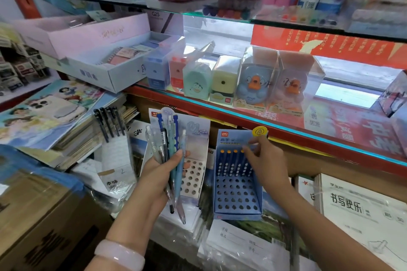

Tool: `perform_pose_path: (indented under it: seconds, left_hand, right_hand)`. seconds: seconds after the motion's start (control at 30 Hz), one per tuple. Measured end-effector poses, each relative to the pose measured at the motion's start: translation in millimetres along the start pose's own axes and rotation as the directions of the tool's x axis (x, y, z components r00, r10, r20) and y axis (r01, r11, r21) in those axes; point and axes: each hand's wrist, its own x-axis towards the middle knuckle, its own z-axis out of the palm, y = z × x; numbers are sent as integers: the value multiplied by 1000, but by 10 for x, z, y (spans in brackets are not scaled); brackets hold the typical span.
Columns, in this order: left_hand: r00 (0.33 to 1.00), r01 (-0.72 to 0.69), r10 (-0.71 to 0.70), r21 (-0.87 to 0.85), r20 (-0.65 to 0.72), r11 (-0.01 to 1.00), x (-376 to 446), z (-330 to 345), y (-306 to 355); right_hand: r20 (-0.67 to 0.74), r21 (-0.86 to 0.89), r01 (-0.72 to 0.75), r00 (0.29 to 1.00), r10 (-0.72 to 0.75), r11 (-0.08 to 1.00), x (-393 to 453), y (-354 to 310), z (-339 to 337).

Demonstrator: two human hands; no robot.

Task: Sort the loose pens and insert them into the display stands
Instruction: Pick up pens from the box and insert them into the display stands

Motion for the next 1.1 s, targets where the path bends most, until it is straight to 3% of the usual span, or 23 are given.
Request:
perform_pose_path:
  seconds: [0.1,0.17,0.37,0.43,0.53,0.67,0.8,0.97,1.1]
  left_hand:
    - [1000,-14,14,21,9,1000,-38,-23,-1]
    - [1000,-28,28,36,11,999,-64,-50,6]
    - [998,-36,39,64,-56,997,-76,-270,21]
    - [991,-43,47,39,-126,998,-51,-378,33]
    - [971,-66,62,-10,-231,998,-31,-561,54]
    - [945,-72,45,-71,-324,995,-24,-816,43]
    - [934,-96,86,-13,-347,995,-56,-947,65]
    - [927,-119,112,3,-359,993,-120,-1021,127]
    - [933,-132,115,-26,-342,991,-164,-1032,178]
  right_hand:
    - [275,360,-110,961,7,926,-77,-467,84]
    - [455,455,-212,890,-21,865,-131,-748,182]
    - [565,535,-317,824,-53,783,-134,-1100,430]
    - [533,585,-344,845,-29,734,-66,-1156,448]
    - [334,647,-230,943,2,727,110,-1191,427]
    - [67,496,35,995,-78,867,265,-1151,520]
    - [102,326,118,982,-158,938,243,-1182,809]
    - [142,210,294,934,-327,932,193,-1331,1037]
    - [99,122,281,951,-293,952,364,-1362,1188]
